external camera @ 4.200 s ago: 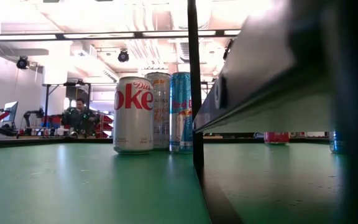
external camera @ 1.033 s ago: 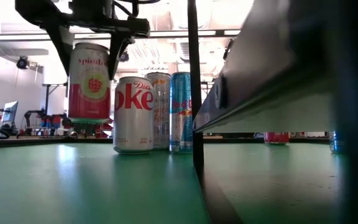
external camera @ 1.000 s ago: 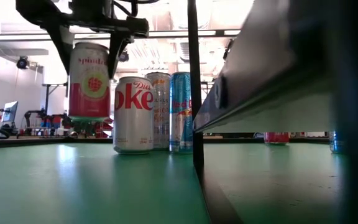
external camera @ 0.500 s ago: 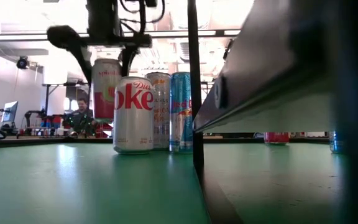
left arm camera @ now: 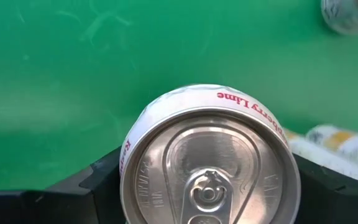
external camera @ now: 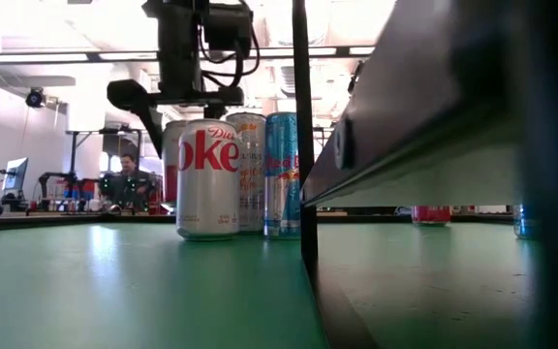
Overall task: Place canned beverage on shelf
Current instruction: Move the bottom pink white soda can to the middle of the table
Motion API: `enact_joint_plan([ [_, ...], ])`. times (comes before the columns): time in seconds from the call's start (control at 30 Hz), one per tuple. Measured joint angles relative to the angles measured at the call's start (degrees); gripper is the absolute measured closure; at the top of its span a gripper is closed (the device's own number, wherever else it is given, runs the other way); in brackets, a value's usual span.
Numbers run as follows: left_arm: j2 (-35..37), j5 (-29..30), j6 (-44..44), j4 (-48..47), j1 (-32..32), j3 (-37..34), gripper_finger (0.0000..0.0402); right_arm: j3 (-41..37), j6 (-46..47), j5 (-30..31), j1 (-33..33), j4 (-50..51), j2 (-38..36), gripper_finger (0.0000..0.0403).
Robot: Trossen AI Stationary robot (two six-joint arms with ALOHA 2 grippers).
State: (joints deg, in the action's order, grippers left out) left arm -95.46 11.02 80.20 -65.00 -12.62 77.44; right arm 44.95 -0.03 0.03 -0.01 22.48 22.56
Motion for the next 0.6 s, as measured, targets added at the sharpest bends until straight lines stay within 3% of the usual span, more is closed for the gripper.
enact_joint_plan([
  [0.3, -0.82, -0.30, -8.01, 2.39, -5.65, 1.64, 0.0116, 0.01, 0.00, 0.01, 0.00, 0.00, -0.02, 0.0380],
  [0.6, -6.67, -4.82, -15.31, 2.89, -8.93, 5.92, 0.0116, 0.00, 0.00, 0.01, -0.01, 0.00, -0.02, 0.0380],
])
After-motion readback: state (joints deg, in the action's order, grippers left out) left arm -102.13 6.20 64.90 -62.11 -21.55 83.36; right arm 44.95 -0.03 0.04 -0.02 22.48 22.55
